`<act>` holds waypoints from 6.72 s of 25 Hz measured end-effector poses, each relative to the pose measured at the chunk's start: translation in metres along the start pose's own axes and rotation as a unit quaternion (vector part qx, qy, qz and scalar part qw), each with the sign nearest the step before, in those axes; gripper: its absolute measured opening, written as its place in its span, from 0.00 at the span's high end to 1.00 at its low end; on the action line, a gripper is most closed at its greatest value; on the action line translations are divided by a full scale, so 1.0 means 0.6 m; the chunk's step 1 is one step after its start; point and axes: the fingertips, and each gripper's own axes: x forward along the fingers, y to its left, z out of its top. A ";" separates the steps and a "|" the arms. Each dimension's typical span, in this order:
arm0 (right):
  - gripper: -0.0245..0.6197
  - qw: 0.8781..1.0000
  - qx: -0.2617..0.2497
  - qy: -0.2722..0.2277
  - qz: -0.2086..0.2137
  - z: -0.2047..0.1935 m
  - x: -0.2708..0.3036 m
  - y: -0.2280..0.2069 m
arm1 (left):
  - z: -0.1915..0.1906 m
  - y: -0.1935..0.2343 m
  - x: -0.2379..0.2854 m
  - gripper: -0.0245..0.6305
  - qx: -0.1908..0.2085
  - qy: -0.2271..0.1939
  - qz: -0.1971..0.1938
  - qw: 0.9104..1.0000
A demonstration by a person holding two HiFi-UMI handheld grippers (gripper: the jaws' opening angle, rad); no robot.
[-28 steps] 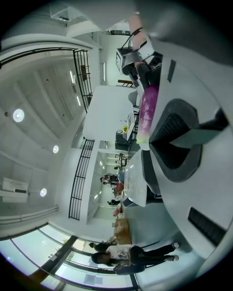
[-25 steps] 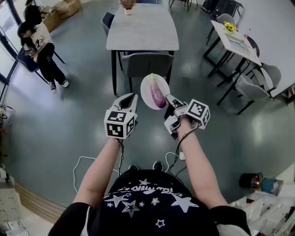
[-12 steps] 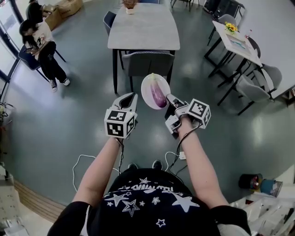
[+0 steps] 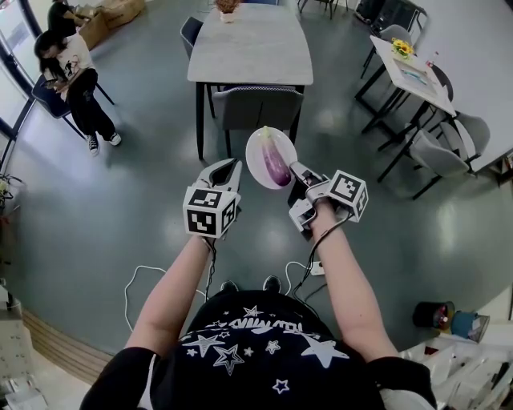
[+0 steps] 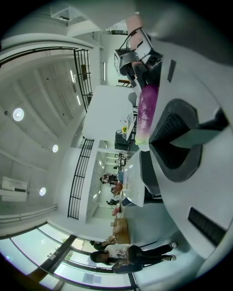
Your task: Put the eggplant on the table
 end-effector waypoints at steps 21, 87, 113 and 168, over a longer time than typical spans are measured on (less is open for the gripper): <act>0.93 0.999 0.003 0.026 0.020 0.100 -0.045 -0.045 | 0.011 -0.100 0.088 0.95 -0.013 -0.011 0.028 0.999; 0.93 0.999 -0.009 0.044 0.030 0.439 0.675 0.035 | 0.208 0.494 0.606 0.95 -0.058 -0.005 0.047 0.997; 0.93 0.992 0.000 0.122 0.039 0.684 0.879 -0.029 | 0.283 0.546 0.865 0.95 -0.080 -0.002 0.119 0.990; 0.93 0.991 0.013 0.102 -0.083 0.841 1.290 -0.270 | 0.198 0.851 1.260 0.95 -0.123 0.086 0.097 0.984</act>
